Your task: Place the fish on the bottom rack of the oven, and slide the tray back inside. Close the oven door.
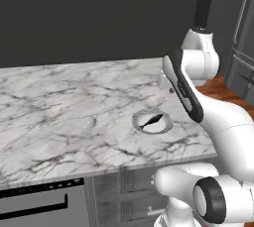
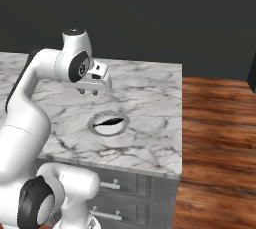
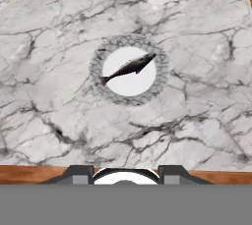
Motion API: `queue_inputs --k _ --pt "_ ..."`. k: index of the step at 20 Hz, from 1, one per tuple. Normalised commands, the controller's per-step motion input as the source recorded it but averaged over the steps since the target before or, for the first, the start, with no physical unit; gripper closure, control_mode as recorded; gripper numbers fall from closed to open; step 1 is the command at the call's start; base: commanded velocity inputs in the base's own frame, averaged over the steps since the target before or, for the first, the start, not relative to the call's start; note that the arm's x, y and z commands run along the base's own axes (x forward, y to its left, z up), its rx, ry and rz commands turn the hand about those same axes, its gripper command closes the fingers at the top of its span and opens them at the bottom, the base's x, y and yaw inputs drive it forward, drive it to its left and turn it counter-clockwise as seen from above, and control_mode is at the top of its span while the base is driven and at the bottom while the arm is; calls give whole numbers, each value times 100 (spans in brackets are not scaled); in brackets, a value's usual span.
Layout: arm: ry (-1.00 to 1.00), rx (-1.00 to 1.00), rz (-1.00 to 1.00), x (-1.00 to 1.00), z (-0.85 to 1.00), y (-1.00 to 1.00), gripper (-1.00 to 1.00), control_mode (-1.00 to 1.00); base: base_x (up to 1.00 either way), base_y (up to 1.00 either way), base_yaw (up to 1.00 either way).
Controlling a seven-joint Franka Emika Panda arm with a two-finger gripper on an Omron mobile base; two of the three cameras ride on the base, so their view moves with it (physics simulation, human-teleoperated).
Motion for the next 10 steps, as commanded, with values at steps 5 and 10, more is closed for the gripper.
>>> queue_inputs --k 5,10 --pt "0 0 0 0 0 0 -100 -100 0 0 0" --pt "-1 0 -4 -9 -3 -1 -100 -100 0 0 0"
